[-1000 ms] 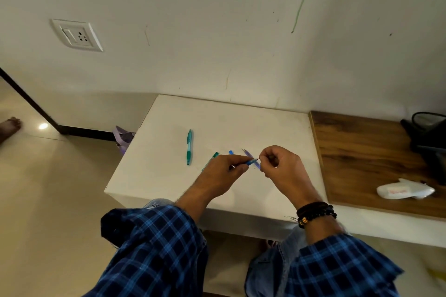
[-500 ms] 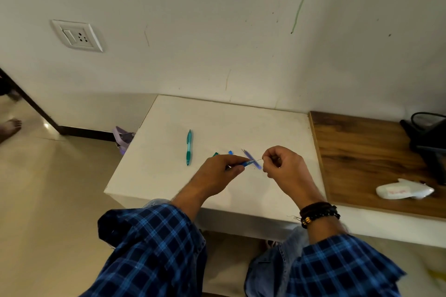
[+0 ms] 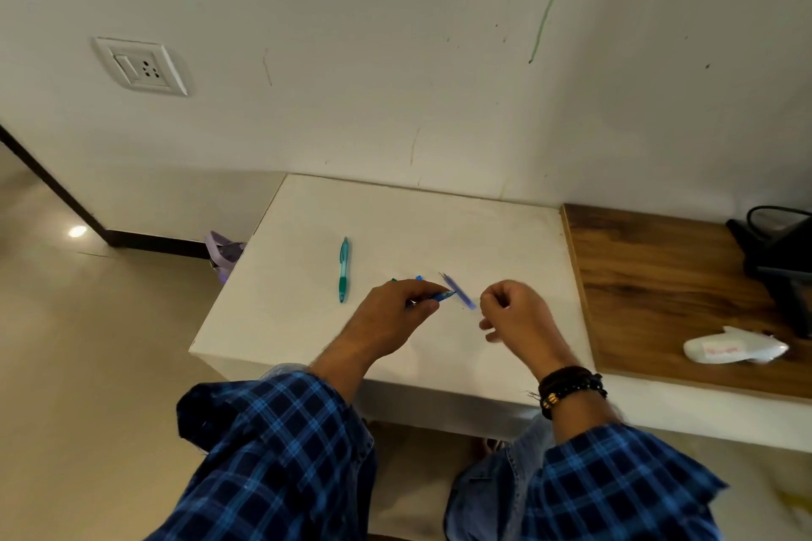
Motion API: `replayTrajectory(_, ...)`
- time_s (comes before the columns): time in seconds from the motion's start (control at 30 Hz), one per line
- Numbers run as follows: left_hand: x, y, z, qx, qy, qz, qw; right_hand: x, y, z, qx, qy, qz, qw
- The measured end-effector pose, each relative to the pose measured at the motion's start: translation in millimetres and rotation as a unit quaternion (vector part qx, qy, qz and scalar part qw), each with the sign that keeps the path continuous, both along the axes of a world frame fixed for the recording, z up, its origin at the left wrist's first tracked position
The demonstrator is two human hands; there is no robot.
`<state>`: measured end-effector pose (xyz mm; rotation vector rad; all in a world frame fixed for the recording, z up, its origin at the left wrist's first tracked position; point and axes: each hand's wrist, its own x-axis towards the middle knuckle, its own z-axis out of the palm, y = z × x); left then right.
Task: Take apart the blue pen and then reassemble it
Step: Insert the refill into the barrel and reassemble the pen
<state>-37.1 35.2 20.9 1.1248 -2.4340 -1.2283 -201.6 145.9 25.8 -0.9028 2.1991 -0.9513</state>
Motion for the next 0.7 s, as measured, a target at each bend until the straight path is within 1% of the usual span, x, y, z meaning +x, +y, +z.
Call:
replayTrajectory(0.1, 0.8, 0.9, 2.1, -0.021, 0.014, -0.013, 1.0, 9.5, -3.1, -10.9, 0.075, -0.005, 0.025, 0.997)
replayTrajectory(0.23, 2.3, 1.1, 0.7, -0.017, 0.036, -0.015, 0.999, 18.0, -8.5, -18.7, 0.114, 0.014, 0.047, 0.992)
replayTrajectory(0.37, 3.6, 0.6, -1.3, -0.015, 0.041, -0.013, 0.999, 19.8, -12.3, -25.4, 0.13, 0.018, 0.047, 0.99)
replayTrajectory(0.47, 3.6, 0.7, -3.5, -0.007, 0.043, -0.01, 0.999, 22.0, -11.7, -33.2, 0.152, 0.054, 0.065, 0.985)
replayTrajectory(0.7, 4.0, -0.6, -6.5, -0.008, 0.039, -0.011, 0.999, 24.3, -16.4, -44.2, 0.132, 0.112, 0.09, 0.981)
